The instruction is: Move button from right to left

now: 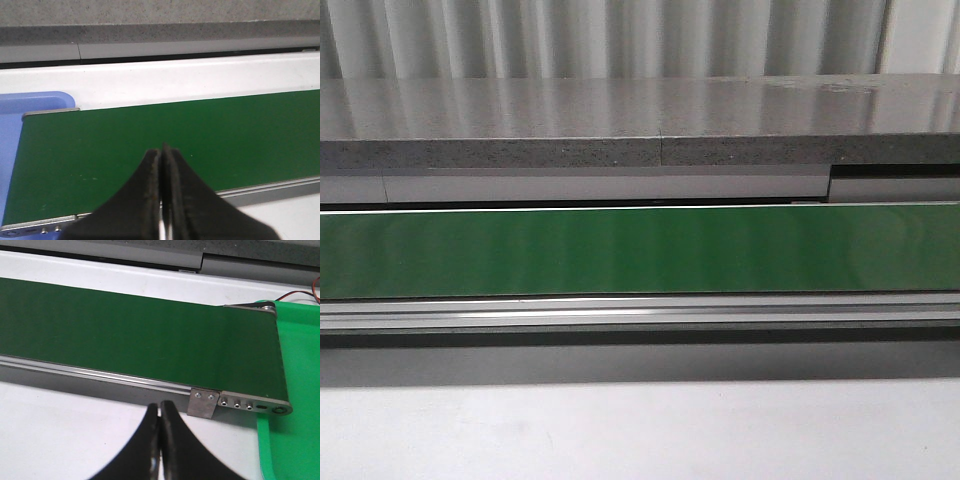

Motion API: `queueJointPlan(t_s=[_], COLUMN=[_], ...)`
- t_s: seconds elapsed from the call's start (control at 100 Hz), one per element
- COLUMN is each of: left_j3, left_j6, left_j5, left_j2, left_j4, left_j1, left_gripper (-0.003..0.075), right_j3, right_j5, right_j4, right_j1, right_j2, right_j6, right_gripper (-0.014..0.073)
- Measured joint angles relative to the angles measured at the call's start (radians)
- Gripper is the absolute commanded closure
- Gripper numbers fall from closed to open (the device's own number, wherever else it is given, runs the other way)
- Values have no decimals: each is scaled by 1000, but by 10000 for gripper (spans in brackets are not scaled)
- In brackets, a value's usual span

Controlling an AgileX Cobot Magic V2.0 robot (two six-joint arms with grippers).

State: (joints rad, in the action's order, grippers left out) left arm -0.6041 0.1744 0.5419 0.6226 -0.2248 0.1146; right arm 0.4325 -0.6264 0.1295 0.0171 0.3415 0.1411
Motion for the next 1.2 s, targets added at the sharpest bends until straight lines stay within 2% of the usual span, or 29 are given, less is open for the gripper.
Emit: queueJointPlan(t_s=[0.2, 0.44, 0.58, 0.64, 0.88, 1.05, 1.2], left_j3=[61, 148, 227, 263, 402, 519, 603], left_j6=[-2, -2, -9, -54, -134, -139, -139], left_j5=[-15, -94, -198, -231, -269, -332, -348], left_j2=[-100, -210, -283, -317, -484, -607, -629], left_j4=[23, 37, 75, 115, 210, 230, 232], left_j1=[0, 0, -9, -26, -97, -107, -107], left_gripper=[740, 740, 740, 740, 740, 740, 740], right_j3=[0, 0, 0, 0, 0, 0, -1], right_j5=[0, 0, 0, 0, 0, 0, 0], right_j4=[0, 0, 0, 0, 0, 0, 0], right_j1=[0, 0, 0, 0, 0, 0, 0], right_j2=[0, 0, 0, 0, 0, 0, -1], right_j6=[0, 0, 0, 0, 0, 0, 0], right_gripper=[660, 660, 660, 660, 660, 660, 660])
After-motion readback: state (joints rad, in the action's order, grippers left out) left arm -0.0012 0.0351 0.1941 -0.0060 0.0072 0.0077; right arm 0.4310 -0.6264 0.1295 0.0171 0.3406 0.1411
